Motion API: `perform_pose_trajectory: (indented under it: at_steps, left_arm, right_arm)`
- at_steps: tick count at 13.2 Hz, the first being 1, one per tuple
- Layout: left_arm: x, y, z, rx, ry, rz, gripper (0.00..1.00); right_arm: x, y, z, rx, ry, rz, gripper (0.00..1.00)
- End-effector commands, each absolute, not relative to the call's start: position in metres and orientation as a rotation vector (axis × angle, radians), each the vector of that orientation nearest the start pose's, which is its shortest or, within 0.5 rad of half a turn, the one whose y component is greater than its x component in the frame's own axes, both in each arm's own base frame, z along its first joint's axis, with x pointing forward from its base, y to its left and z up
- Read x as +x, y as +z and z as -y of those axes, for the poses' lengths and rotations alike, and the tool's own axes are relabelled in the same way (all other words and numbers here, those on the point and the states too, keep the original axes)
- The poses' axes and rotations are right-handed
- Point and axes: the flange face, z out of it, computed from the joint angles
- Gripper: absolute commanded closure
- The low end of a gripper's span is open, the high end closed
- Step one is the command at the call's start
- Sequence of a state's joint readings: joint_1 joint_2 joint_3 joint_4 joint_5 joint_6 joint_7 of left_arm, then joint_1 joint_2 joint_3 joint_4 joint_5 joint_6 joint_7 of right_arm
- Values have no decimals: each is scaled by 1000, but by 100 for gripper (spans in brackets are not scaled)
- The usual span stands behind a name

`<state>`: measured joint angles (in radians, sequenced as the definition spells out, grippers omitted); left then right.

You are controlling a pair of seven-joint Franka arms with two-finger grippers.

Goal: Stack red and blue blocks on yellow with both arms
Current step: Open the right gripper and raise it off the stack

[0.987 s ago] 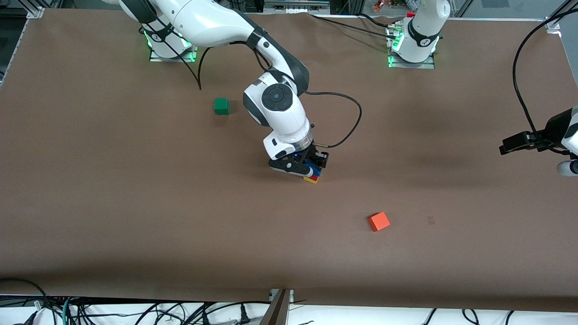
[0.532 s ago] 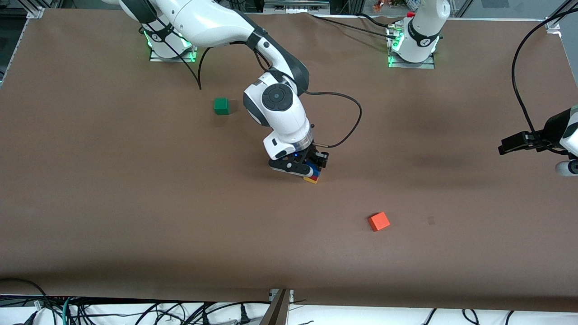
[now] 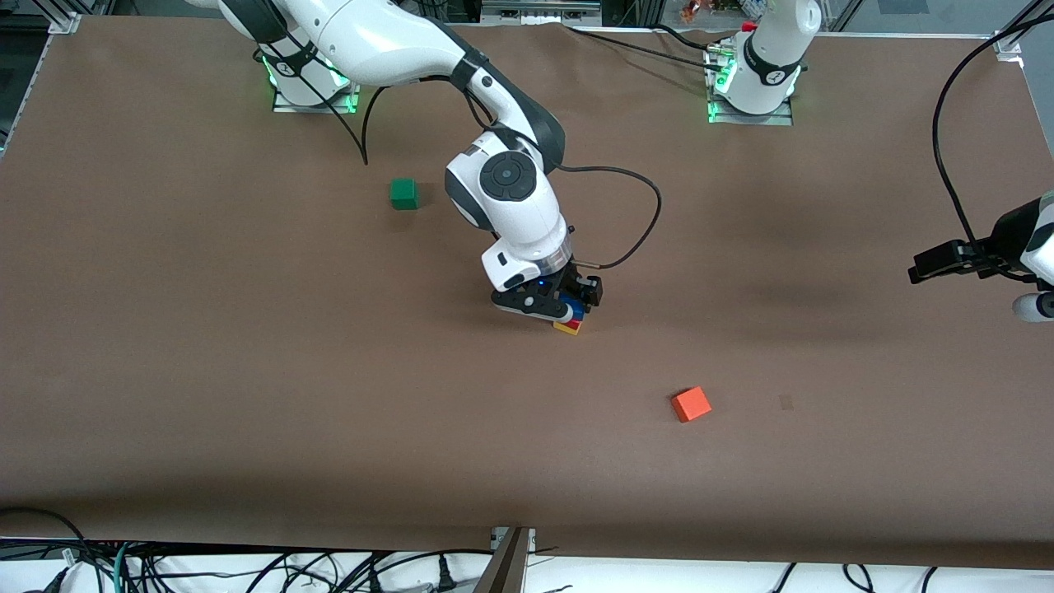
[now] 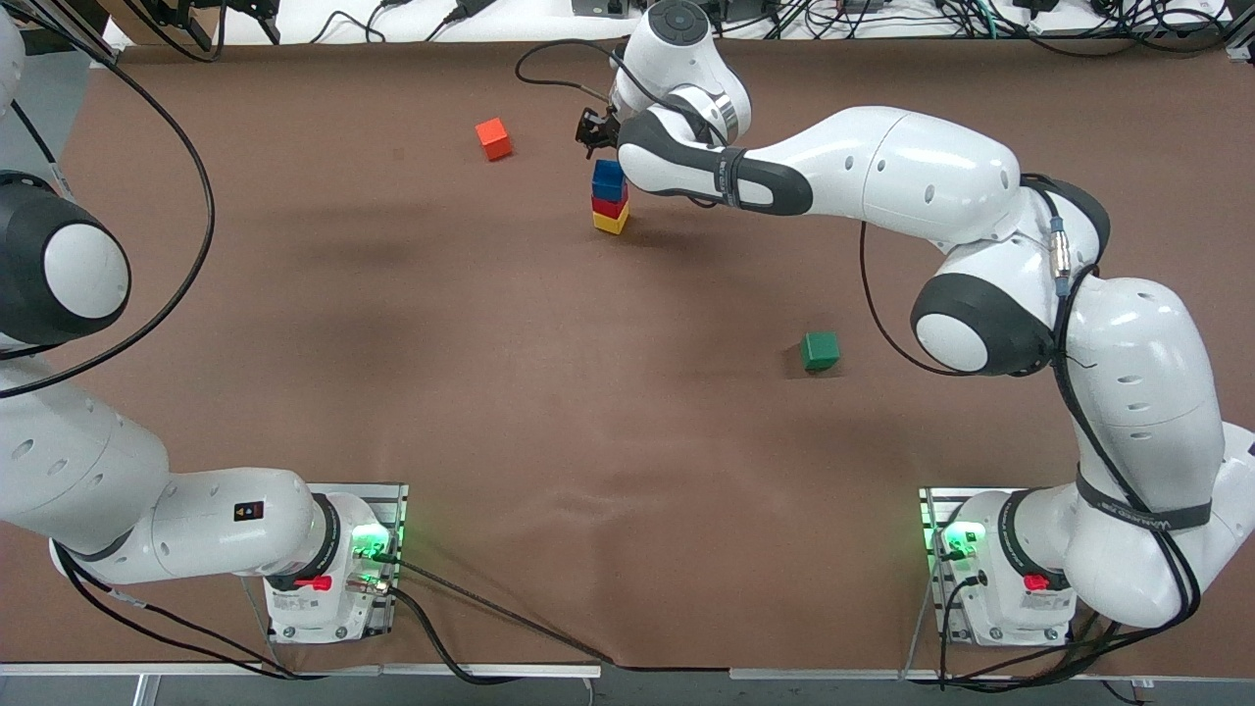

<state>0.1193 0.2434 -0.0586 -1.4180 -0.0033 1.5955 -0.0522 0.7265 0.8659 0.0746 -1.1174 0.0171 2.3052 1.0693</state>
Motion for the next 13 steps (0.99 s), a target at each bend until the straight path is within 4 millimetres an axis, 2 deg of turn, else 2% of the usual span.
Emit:
perform_pose_trajectory:
  at_steps: [1, 2, 3, 5, 6, 7, 9, 13]
  left_arm:
    - [624, 562, -43, -3159, 79, 155, 0]
    - [624, 562, -43, -3159, 79, 155, 0]
    - [625, 561, -43, -3159, 81, 158, 0]
    - [625, 561, -41, -3159, 82, 160, 0]
    - [625, 561, -41, -3159, 82, 160, 0]
    - [625, 561, -42, -3158, 81, 160, 0]
    - [625, 561, -42, -3159, 82, 163, 0]
    - [625, 561, -41, -3159, 82, 163, 0]
  right_arm:
    - [570, 357, -553, -2811, -221, -436, 0]
    - [571, 370, -548, -2824, -210, -436, 0]
    - [576, 394, -536, -2822, -217, -444, 0]
    - [586, 440, -503, -2844, -218, -422, 0]
    - [581, 454, -487, -2905, -191, -345, 0]
    - [587, 470, -458, -2933, -201, -338, 0]
    - [587, 501, -403, -2925, -181, -324, 0]
    - [551, 563, -286, -2976, -86, -190, 0]
